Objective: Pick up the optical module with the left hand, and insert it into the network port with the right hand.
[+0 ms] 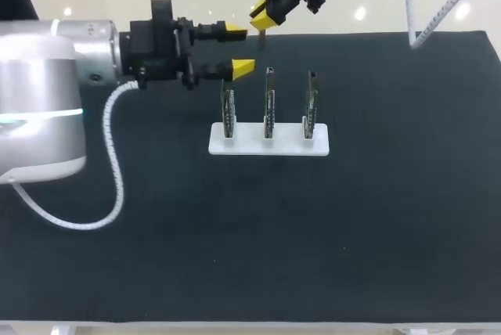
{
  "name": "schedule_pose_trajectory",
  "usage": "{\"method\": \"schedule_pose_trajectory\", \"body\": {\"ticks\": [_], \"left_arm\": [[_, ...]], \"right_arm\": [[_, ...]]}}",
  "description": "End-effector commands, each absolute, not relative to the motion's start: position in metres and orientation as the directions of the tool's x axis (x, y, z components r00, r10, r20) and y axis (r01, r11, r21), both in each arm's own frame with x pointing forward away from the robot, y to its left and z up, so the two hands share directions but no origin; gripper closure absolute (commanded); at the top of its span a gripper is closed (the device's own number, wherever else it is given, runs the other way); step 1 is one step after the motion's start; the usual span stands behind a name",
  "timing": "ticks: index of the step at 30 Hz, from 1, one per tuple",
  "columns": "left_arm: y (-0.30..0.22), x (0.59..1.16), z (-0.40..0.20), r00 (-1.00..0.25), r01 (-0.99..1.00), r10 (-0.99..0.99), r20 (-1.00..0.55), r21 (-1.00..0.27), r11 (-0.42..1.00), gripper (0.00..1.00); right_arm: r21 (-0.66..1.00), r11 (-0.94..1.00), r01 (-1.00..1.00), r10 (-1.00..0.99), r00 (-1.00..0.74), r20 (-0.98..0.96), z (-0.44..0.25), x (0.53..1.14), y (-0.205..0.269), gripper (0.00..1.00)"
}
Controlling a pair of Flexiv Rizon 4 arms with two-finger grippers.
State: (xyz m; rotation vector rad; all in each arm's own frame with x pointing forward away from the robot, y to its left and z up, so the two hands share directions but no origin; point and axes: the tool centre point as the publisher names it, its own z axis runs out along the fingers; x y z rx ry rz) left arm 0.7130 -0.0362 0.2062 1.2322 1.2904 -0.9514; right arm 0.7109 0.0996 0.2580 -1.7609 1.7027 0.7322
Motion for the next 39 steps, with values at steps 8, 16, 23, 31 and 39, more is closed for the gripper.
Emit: {"method": "schedule_pose_trajectory", "body": {"ticks": [8, 16, 23, 31, 39], "left_arm": [[-0.003, 0.711, 0.220, 0.093, 0.992, 0.329, -0.940, 0.117, 0.056, 0.00], [0.015, 0.729, 0.221, 0.111, 0.992, 0.458, -0.882, 0.123, -0.004, 0.00], [0.024, 0.740, 0.223, 0.125, 0.992, 0.515, -0.848, 0.108, -0.063, 0.00], [0.036, 0.743, 0.227, 0.153, 0.986, 0.529, -0.835, 0.089, -0.144, 0.00], [0.036, 0.743, 0.228, 0.160, 0.983, 0.528, -0.834, 0.083, -0.166, 0.00]], "right_arm": [[-0.029, -0.023, -0.999, -0.679, 0.036, -0.734, 0.258, 0.711, 0.097, 1.00], [-0.027, -0.021, -0.999, -0.678, 0.034, -0.734, 0.258, 0.712, 0.097, 1.00], [-0.026, -0.025, -0.999, -0.676, 0.036, -0.736, 0.258, 0.713, 0.094, 1.00], [-0.023, -0.026, -0.999, -0.679, 0.035, -0.733, 0.259, 0.713, 0.092, 1.00], [0.012, -0.028, -1.000, -0.674, 0.010, -0.738, 0.260, 0.716, 0.086, 1.00]]}}
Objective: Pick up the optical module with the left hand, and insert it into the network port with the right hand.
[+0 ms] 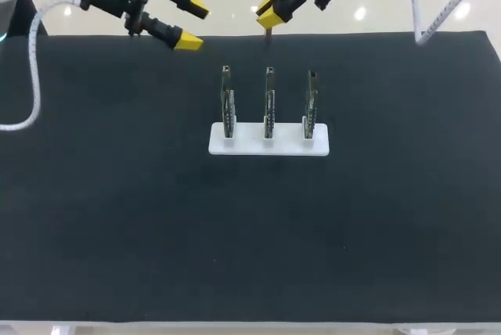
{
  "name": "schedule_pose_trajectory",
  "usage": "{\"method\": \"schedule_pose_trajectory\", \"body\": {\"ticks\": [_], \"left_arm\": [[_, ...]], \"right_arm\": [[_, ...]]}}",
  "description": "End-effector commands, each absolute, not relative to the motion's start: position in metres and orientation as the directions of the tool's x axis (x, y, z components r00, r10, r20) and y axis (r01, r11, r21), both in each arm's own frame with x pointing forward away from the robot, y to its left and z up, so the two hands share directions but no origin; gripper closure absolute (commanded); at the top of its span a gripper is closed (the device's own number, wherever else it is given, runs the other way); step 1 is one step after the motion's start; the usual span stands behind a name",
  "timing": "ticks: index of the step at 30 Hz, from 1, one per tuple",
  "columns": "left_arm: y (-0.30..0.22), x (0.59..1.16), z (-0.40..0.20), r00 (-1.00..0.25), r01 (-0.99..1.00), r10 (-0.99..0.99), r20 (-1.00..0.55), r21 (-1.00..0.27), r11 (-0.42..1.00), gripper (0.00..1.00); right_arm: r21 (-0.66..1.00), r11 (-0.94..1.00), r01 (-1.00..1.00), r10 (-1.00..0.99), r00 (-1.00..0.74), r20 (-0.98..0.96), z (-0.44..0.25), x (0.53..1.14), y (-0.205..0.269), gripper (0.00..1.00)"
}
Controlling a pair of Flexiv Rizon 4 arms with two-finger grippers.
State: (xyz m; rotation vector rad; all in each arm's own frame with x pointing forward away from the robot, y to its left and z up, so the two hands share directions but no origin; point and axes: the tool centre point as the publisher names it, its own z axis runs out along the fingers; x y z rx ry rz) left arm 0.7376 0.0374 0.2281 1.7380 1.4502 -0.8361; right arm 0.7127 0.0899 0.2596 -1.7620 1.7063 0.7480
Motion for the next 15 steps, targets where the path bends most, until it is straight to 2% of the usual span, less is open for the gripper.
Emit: {"method": "schedule_pose_trajectory", "body": {"ticks": [1, 15], "left_arm": [[0.036, 0.743, 0.228, 0.160, 0.983, 0.528, -0.834, 0.083, -0.166, 0.00], [0.036, 0.743, 0.228, 0.160, 0.983, 0.528, -0.834, 0.083, -0.166, 0.00]], "right_arm": [[0.030, -0.029, -0.999, -0.669, -0.003, -0.743, 0.259, 0.718, 0.084, 1.00], [0.081, -0.046, -0.996, -0.685, -0.028, -0.728, 0.242, 0.730, 0.057, 1.00]]}}
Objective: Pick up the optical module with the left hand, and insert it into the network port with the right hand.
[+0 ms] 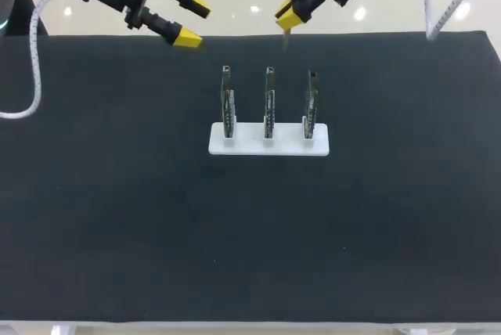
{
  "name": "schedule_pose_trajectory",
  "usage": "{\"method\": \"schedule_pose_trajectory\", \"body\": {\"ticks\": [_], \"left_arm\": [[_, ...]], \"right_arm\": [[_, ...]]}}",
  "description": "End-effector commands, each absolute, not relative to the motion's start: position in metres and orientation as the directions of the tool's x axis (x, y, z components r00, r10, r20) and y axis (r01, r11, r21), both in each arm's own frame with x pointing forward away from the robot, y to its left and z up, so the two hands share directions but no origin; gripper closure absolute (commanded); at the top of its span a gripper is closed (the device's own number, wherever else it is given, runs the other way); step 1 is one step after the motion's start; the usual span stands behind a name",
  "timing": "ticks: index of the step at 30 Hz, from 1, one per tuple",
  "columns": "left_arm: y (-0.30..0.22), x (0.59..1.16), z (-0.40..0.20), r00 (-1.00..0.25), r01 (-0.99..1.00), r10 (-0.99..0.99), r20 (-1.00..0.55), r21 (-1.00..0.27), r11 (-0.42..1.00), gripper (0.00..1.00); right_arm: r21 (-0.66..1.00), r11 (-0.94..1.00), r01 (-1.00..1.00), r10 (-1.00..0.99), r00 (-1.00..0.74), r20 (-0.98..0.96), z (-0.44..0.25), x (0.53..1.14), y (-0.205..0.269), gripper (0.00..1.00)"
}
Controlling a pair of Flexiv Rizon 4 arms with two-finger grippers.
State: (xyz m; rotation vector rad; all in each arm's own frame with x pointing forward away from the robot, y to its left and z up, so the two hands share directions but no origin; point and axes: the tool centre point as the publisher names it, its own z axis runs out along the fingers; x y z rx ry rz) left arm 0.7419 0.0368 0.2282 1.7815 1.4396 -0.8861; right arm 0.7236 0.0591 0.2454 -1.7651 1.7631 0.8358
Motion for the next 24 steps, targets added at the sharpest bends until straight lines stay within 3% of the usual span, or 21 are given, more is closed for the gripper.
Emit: {"method": "schedule_pose_trajectory", "body": {"ticks": [1, 24], "left_arm": [[0.036, 0.743, 0.228, 0.160, 0.983, 0.528, -0.834, 0.083, -0.166, 0.00], [0.036, 0.743, 0.228, 0.160, 0.983, 0.528, -0.834, 0.083, -0.166, 0.00]], "right_arm": [[0.080, -0.048, -0.996, -0.687, -0.026, -0.726, 0.240, 0.730, 0.055, 1.00], [0.058, 0.027, -0.998, -0.707, -0.060, -0.705, 0.204, 0.741, 0.023, 1.00]]}}
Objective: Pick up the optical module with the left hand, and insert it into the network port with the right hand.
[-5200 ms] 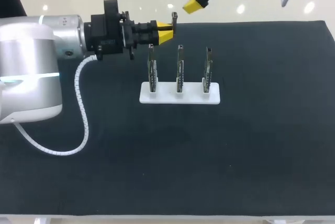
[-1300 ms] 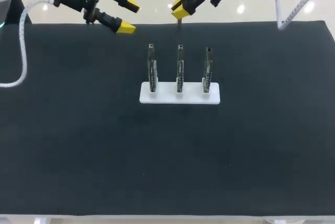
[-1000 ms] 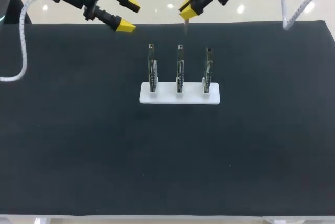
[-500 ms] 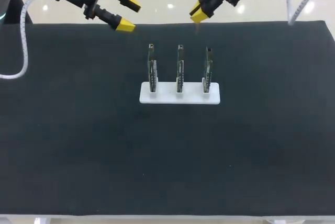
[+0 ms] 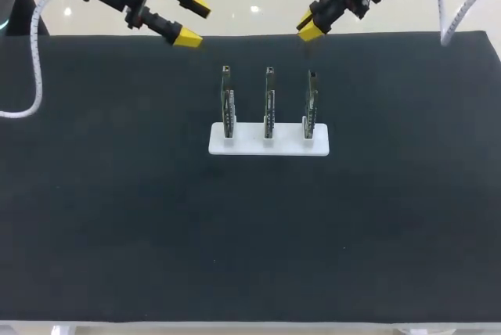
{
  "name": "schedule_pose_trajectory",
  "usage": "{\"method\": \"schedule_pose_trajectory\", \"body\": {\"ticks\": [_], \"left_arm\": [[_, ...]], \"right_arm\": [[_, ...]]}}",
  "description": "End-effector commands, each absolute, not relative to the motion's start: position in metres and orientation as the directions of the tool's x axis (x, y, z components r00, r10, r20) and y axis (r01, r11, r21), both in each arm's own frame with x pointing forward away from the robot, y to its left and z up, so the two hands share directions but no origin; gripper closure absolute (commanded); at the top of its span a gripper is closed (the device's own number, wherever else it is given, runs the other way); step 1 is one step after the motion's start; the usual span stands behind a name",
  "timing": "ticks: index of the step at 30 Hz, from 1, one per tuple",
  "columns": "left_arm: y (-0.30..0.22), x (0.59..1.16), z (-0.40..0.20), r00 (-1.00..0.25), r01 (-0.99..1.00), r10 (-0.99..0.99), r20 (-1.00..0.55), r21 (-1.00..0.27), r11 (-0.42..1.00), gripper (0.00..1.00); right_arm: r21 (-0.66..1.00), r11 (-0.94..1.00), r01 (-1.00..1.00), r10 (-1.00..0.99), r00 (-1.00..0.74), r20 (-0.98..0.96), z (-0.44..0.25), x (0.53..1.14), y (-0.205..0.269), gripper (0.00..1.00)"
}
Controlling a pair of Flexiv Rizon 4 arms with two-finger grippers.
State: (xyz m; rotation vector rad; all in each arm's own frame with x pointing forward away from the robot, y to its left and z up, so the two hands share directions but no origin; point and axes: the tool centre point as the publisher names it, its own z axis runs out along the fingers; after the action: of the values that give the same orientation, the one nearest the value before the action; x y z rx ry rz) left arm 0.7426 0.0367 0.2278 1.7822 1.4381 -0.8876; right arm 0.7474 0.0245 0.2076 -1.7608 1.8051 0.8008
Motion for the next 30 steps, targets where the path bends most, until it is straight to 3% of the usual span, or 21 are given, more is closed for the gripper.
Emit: {"method": "schedule_pose_trajectory", "body": {"ticks": [1, 30], "left_arm": [[0.036, 0.743, 0.228, 0.160, 0.983, 0.528, -0.834, 0.083, -0.166, 0.00], [0.036, 0.743, 0.228, 0.160, 0.983, 0.528, -0.834, 0.083, -0.166, 0.00]], "right_arm": [[0.057, 0.037, -0.998, -0.708, -0.066, -0.703, 0.204, 0.741, 0.022, 1.00], [0.048, 0.039, -0.998, -0.706, -0.062, -0.705, 0.192, 0.734, 0.010, 1.00]]}}
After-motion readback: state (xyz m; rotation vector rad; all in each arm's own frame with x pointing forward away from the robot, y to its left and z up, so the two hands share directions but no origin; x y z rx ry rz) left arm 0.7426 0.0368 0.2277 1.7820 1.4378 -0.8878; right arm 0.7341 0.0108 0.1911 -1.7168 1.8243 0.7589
